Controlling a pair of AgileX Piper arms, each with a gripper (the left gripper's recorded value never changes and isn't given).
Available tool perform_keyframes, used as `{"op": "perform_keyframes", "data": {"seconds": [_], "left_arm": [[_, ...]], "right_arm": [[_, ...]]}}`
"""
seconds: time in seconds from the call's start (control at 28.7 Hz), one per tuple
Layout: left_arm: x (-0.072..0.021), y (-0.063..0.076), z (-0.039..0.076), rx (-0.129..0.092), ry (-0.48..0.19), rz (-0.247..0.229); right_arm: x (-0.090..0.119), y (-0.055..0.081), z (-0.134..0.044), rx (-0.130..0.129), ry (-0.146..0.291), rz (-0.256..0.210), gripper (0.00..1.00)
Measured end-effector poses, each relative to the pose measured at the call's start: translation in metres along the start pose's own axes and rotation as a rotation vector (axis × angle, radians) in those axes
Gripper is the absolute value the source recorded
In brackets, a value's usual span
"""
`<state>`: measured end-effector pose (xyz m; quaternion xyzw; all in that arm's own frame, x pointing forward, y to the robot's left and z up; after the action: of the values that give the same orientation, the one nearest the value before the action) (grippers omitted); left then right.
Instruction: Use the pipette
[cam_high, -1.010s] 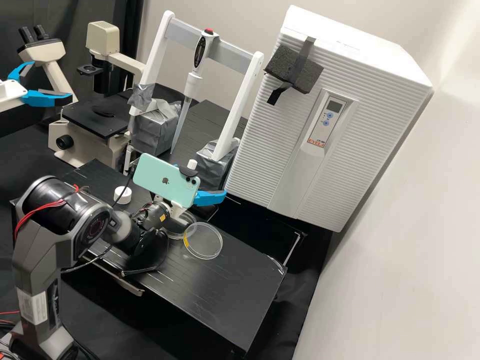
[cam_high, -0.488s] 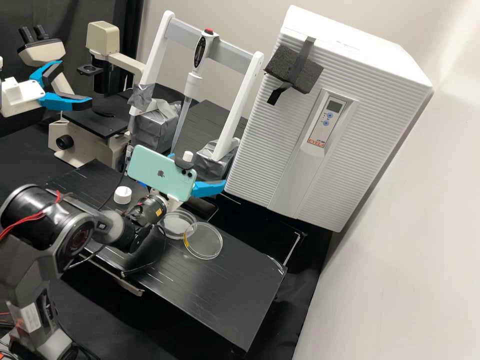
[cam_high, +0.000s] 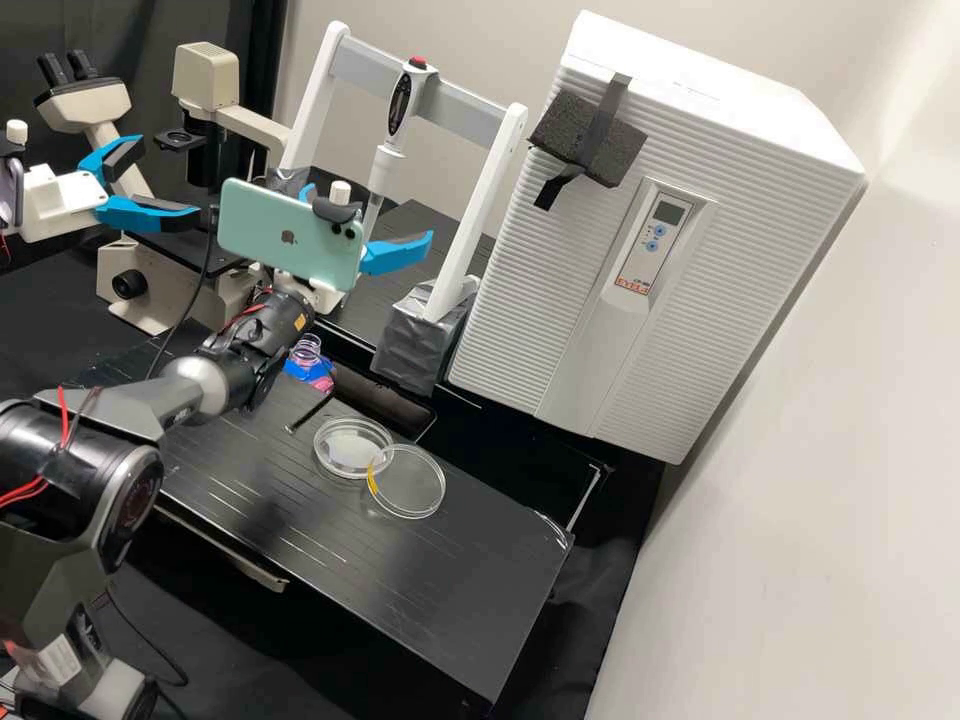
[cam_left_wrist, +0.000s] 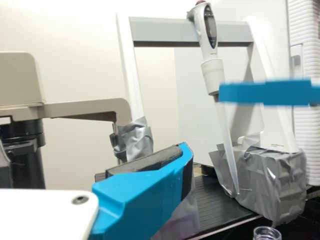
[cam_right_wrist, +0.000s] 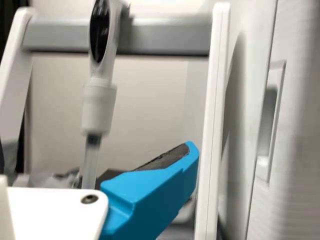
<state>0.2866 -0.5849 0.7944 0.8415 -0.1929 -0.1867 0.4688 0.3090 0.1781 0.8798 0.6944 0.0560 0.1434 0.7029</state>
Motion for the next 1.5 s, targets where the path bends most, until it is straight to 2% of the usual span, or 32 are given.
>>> {"op": "perform_keyframes", "data": {"seconds": [0.14, 0.28, 0.35, 0.38, 0.52, 0.66, 0.8, 1.5], "left_arm": [[0.0000, 0.000, 0.000, 0.000, 0.000, 0.000], [-0.0003, 0.001, -0.003, 0.002, 0.011, 0.002], [-0.0007, 0.001, -0.006, 0.004, 0.021, 0.004], [-0.0008, 0.001, -0.009, 0.006, 0.028, 0.003], [-0.0002, -0.003, -0.014, 0.005, 0.046, -0.010], [0.0007, -0.008, -0.016, 0.003, 0.051, -0.024], [0.0013, -0.011, -0.017, 0.002, 0.053, -0.032], [0.0012, -0.011, -0.017, 0.002, 0.053, -0.033]], "right_arm": [[0.017, 0.010, -0.015, 0.005, -0.001, 0.024, 1.00], [0.038, 0.010, -0.025, -0.024, -0.007, 0.027, 1.00], [0.047, 0.007, -0.025, -0.037, -0.022, 0.014, 1.00], [0.053, 0.005, -0.024, -0.042, -0.032, 0.005, 0.00], [0.067, -0.001, -0.021, -0.029, -0.060, -0.012, 0.00], [0.072, -0.002, -0.019, -0.033, -0.073, -0.035, 0.00], [0.073, 0.002, -0.019, -0.034, -0.073, -0.023, 0.00], [0.073, 0.004, -0.020, -0.032, -0.070, -0.021, 0.00]]}}
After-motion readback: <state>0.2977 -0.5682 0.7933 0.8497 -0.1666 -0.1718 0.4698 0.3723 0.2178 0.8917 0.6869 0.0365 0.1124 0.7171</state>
